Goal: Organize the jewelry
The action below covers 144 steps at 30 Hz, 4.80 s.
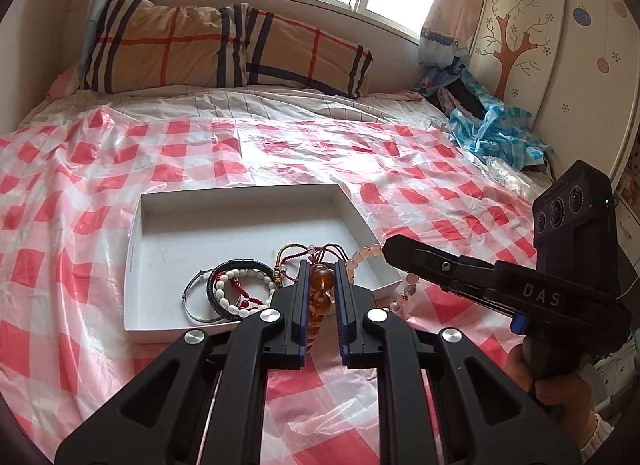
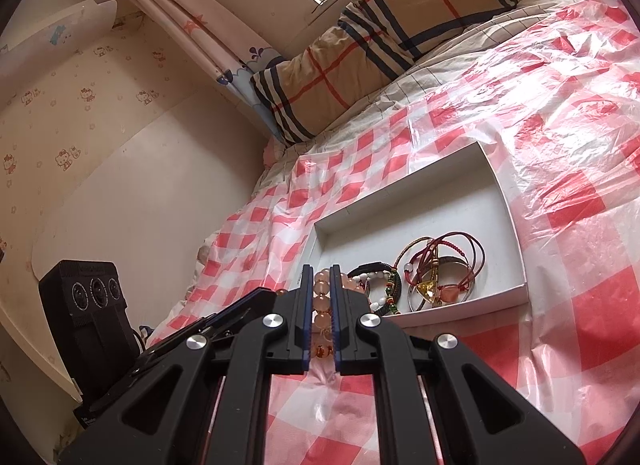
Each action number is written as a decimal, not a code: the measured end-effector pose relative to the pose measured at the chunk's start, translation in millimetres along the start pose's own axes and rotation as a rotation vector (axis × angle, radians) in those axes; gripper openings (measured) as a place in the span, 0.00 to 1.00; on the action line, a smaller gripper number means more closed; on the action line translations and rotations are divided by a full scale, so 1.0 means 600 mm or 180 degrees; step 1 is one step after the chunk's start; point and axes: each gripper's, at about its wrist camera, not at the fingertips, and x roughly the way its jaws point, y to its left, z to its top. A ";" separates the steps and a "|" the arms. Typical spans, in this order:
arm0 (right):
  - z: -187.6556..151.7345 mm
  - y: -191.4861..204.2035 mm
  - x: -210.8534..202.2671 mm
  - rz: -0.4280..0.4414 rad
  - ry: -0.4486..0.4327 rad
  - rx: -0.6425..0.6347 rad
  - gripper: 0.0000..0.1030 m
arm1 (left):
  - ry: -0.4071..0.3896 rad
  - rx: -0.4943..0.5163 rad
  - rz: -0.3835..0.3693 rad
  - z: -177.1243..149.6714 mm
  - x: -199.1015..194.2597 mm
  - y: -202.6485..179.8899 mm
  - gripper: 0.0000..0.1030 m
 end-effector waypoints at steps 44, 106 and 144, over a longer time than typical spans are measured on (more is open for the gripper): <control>0.020 -0.042 0.093 -0.0005 0.0044 0.0064 0.09 | 0.0072 -0.0146 0.0149 0.010 0.121 0.071 0.11; -0.334 0.187 -0.249 -0.2048 -0.0483 -0.0979 0.93 | -0.0032 0.0012 0.1223 -0.255 -0.298 -0.072 0.92; -0.352 0.212 -0.246 -0.2334 -0.0532 -0.1177 0.93 | -0.0055 -0.0003 0.1389 -0.257 -0.319 -0.071 0.93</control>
